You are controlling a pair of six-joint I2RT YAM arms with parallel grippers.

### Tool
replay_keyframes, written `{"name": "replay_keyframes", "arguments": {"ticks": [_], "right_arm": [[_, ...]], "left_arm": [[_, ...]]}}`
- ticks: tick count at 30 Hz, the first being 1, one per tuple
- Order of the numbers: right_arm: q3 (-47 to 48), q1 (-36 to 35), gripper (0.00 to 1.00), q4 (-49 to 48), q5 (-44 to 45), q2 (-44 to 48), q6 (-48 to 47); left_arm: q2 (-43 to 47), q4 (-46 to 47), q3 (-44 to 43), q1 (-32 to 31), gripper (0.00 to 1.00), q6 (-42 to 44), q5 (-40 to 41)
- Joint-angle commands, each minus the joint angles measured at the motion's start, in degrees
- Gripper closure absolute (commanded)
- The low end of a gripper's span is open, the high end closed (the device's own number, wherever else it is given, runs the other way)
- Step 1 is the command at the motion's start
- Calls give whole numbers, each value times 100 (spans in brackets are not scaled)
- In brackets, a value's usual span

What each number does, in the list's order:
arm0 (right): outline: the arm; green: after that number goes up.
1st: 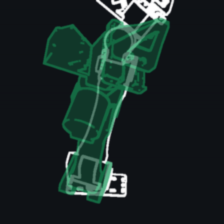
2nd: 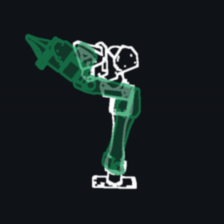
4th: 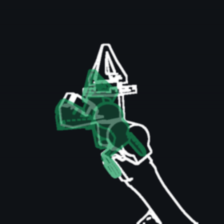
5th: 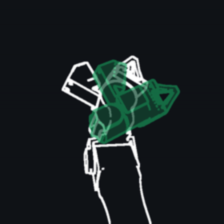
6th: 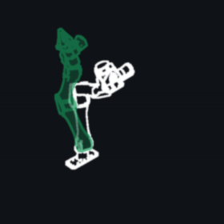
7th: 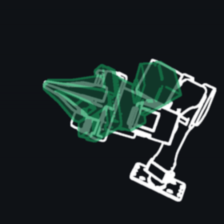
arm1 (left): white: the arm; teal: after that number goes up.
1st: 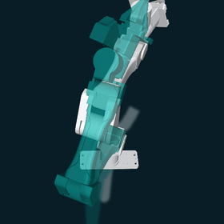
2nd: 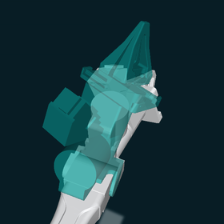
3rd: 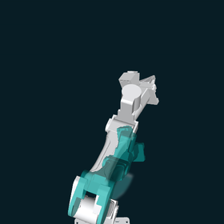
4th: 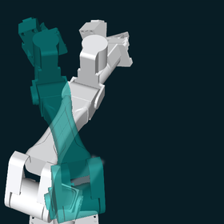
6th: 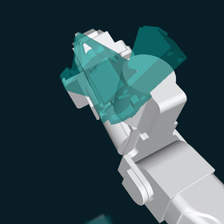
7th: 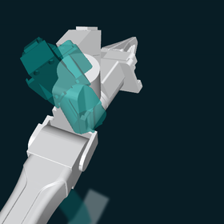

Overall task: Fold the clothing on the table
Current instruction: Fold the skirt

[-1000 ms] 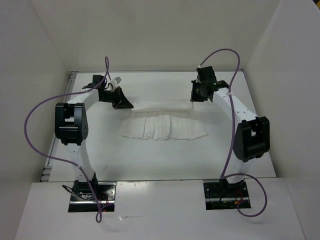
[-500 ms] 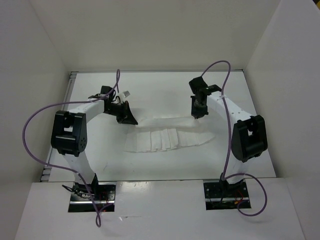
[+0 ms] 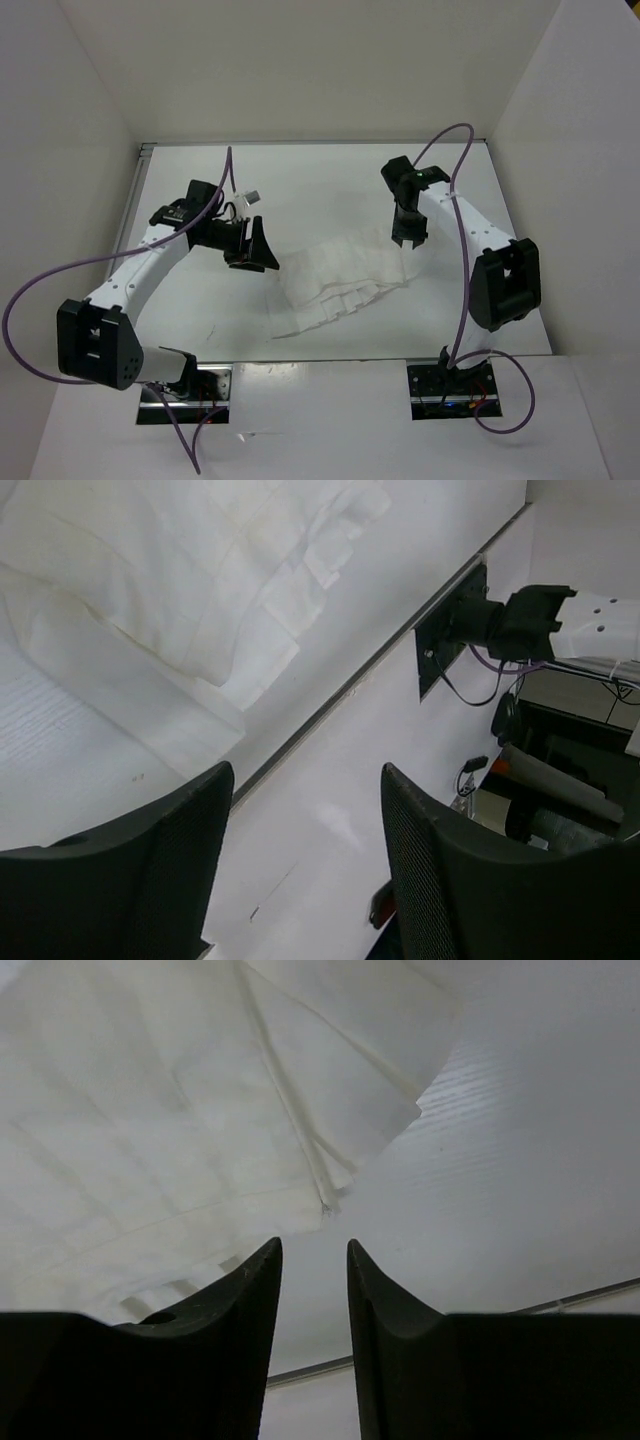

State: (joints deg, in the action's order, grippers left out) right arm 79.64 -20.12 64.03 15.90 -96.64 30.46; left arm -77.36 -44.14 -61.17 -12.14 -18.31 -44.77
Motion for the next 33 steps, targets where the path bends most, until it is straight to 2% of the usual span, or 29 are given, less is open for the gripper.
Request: {"name": "replay_keyframes", "arguments": {"ticks": [1,3,7,11,15,21,24,31,33], "right_arm": [[560,-132,62,145,229,181,180],[771,-368,62,93,229,76,180],[966,-669,59,-100,178,-83,259],[852,-739,59,-645,-482,-312,-4],[659,-801,59,-919,-763,-601,-5],[141,-801,57,-1138,-1098,-892,-5],[-27,-801,57,-1270,-1168,-1023,-5],[-150,-801,57,-1332,-1169,-1076,48],[-150,-801,57,-1332,-1116,-1076,48]], "left_arm": [[-50,62,-203,19,32,-164,117],[-304,361,-203,19,40,-313,180],[-429,845,96,-33,48,-525,486],[-586,775,368,-34,60,-525,1189],[-709,775,649,-218,69,-525,1331],[-1219,1065,949,-692,74,-710,1331],[-1465,1118,949,-869,74,-824,1611],[-2616,1391,817,-1124,85,-1193,2393],[-2766,1321,555,-1124,87,-1342,2935]]}}
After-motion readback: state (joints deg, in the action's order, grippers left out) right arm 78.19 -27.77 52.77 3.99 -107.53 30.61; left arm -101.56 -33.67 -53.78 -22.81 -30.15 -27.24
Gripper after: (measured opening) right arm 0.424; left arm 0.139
